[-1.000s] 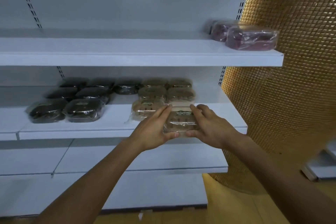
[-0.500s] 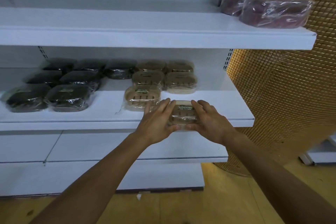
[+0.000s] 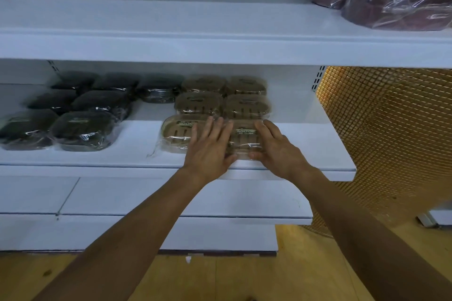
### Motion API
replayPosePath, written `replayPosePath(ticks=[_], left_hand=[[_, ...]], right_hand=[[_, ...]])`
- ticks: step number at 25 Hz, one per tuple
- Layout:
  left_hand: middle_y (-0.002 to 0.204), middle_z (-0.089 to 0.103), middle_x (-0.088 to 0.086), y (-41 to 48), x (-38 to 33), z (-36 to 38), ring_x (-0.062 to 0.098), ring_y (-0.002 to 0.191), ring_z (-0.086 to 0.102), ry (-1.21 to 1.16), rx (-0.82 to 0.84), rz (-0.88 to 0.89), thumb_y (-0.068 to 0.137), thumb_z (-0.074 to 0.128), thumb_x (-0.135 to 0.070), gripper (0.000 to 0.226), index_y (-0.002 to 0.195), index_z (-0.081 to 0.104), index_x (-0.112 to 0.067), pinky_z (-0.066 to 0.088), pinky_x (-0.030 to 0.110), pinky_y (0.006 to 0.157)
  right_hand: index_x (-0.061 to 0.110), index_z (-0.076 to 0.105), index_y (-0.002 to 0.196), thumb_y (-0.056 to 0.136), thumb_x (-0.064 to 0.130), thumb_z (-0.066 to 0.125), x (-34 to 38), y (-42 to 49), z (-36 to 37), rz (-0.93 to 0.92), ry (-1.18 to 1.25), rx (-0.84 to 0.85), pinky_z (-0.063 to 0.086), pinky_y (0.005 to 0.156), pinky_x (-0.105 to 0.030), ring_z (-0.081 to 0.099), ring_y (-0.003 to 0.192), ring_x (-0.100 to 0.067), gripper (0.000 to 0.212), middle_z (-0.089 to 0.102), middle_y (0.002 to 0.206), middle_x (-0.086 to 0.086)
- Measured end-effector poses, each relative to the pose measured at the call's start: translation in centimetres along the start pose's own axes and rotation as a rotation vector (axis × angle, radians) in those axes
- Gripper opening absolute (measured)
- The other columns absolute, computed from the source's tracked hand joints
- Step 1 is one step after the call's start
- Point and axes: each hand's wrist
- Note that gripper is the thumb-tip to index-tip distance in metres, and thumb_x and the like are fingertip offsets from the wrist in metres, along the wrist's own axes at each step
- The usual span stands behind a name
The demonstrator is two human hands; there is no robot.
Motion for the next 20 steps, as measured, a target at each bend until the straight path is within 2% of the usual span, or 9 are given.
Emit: replayPosePath(ticks=[3,8,14,20], left_hand=[[0.166,0.008,0.003,0.7,0.5,0.3,0.026,0.153,-0.001,-0.013,0.010,-0.021,0.095,0.047,-0.060,0.086,0.158,0.000,-0.025,0.003,0.053,0.120],[0.166,0.008,0.001,1.3,0.7,0.1,0.026,0.153,0.001,-0.005,0.034,-0.040,0.095,0.047,-0.059,0.087,0.158,-0.003,-0.026,0.004,0.052,0.120],[0.167,0.001,0.003,0.1,0.4,-1.1,0.022,0.153,-0.004,-0.054,0.045,-0.009,0.097,0.047,-0.052,0.086,0.158,-0.008,-0.027,0.003,0.055,0.121],[0.166,-0.010,0.002,-2.9,-0.5,-3.6,0.020,0.152,-0.012,-0.074,0.065,0.033,0.099,0.046,-0.052,0.083,0.158,-0.006,-0.024,-0.001,0.050,0.123]], right_hand=[[0.030,0.013,0.154,0.091,0.043,0.063,0.4,0.8,0.0,0.028,-0.004,-0.010,0.042,0.099,-0.047,0.032,0.132,-0.035,0.082,0.011,0.160,-0.001],[0.029,0.014,0.155,0.091,0.044,0.063,0.9,1.1,0.0,0.038,-0.050,-0.054,0.044,0.095,-0.044,0.030,0.128,-0.032,0.081,0.017,0.156,-0.004],[0.027,-0.003,0.157,0.092,0.049,0.059,1.7,0.6,-0.3,0.052,-0.134,-0.024,0.040,0.103,-0.048,0.026,0.135,-0.040,0.092,0.000,0.163,-0.010],[0.025,-0.003,0.157,0.094,0.053,0.053,2.7,-2.9,-1.6,-0.008,-0.099,-0.042,0.035,0.111,-0.042,0.013,0.148,-0.029,0.089,-0.001,0.165,-0.004]])
Point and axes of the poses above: each hand's wrist, its own y-axis towards the middle knuckle, its own z-axis out of the palm, x = y × z
